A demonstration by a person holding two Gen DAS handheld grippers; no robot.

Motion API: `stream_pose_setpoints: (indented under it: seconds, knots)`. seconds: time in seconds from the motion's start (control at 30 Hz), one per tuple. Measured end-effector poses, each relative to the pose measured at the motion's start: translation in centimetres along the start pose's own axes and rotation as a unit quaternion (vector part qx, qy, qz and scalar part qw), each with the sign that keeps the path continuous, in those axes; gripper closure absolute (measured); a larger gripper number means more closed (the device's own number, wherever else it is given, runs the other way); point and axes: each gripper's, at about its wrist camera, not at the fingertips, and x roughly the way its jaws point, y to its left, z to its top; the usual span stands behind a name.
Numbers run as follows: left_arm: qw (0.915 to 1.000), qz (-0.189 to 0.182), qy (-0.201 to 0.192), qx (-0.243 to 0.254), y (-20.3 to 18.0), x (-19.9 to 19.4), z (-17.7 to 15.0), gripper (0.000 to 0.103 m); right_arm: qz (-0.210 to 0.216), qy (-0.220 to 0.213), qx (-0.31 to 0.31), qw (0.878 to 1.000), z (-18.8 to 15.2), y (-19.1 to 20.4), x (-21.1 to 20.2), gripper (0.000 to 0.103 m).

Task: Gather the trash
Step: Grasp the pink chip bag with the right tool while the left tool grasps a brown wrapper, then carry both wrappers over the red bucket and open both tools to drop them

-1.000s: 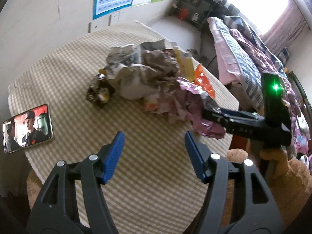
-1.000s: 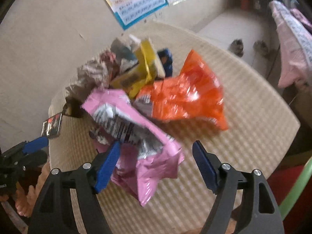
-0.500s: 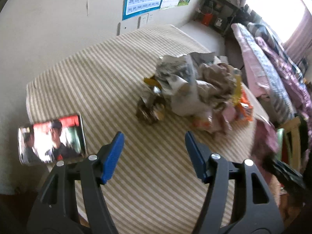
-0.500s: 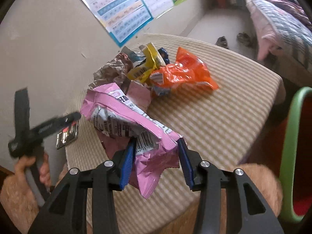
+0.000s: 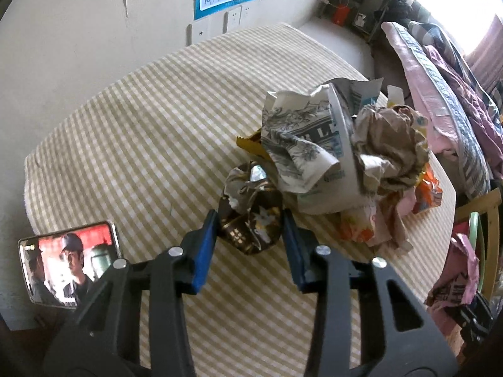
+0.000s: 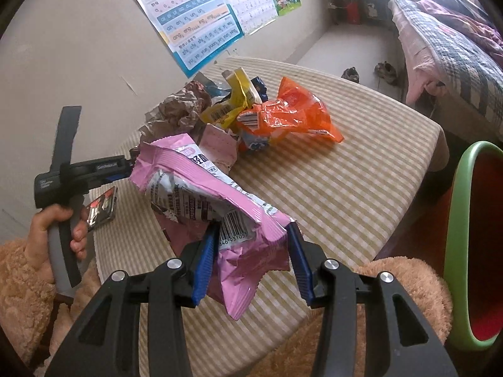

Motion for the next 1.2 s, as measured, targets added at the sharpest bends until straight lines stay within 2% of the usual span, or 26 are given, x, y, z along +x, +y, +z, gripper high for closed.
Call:
stream_pose_setpoints:
  seconds: [0.2, 0.33, 0.6, 0.87, 1.2]
  knots:
    - [0.9998, -0.006, -0.018, -0.011, 0.3, -3.0, -2.6, 0.064, 0.000, -0.009, 0.006, 1.000, -0.1, -0.1, -0.4, 0.059]
    - [0.9992, -0.021, -0.035, -0.002, -0.8, -5.6, -3.9, 0.064, -0.002, -0.022, 0.006, 1.000, 0.0, 0.0, -1.0, 0.059]
    - [0.9920, -0.079, -0.080, 0.058, -6.9, -10.2, -4.1, 0.064, -0.009, -0.062, 0.025, 0.998, 0.1, -0.3, -3.8, 0.059]
    - [0.9839, -0.115, -0.081, 0.111, -12.8, -10.7, -4.0, 0.064, -0.022, -0.098, 0.085, 0.991, 0.4, -3.4, -7.3, 0.059]
    - [0.9747, -0.141, -0.078, 0.155, -17.6, -10.8, -4.4, 0.064, -0.053, -0.121, 0.142, 0.981, 0.0, -7.7, -9.8, 0.059]
